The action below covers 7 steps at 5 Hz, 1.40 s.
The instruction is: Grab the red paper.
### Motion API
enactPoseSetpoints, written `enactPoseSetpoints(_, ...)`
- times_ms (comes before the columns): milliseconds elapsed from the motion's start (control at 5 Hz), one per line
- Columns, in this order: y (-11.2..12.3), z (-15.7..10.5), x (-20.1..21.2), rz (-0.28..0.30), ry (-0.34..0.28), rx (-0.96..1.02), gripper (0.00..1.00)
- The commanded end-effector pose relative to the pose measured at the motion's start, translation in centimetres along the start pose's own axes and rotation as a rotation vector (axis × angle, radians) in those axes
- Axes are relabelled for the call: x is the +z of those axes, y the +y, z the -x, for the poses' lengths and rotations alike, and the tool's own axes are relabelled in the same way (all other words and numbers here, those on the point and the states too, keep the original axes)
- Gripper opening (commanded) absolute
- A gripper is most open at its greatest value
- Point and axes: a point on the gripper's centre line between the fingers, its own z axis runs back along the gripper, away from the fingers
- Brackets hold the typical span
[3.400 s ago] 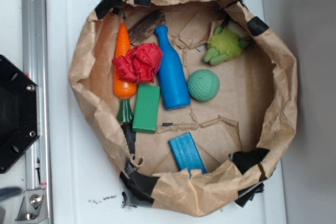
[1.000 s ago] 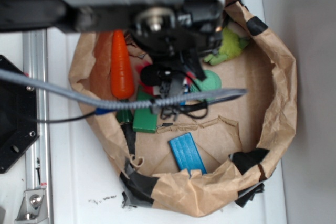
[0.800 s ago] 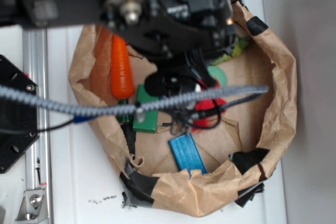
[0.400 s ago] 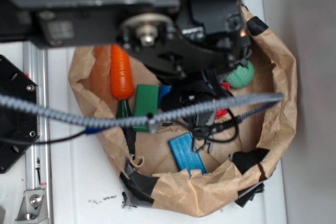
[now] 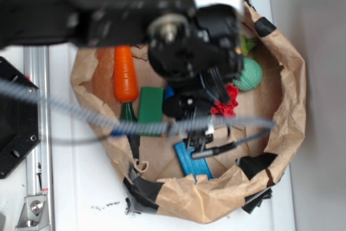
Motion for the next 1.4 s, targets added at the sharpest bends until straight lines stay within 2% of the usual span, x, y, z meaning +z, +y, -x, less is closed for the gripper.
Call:
enactPoseSetpoints(0,1.3,-2.6,-3.7,0.044,-0.093,0.006,1.0)
enactPoseSetpoints(200,0.8,-2.7,-7.0,-0.03,-0.028,-0.055,1.0)
enactPoseSetpoints(400,0.6,-2.2,-9.3,-0.103,0.011,-0.11,1.0)
enactPoseSetpoints(600,0.4,-2.0,-10.1,-0.128,0.058,-0.149,1.0)
enactPoseSetpoints(800,0.6,-1.1,-9.6,-0.117,0.143,-0.131,0.0)
enactPoseSetpoints(1000,0.7,-1.3,-7.5,-0.105,0.117,-0.144,0.0)
enactPoseSetpoints(1200,1.2,-2.1,-2.3,-0.141,0.069,-0.141,0.0)
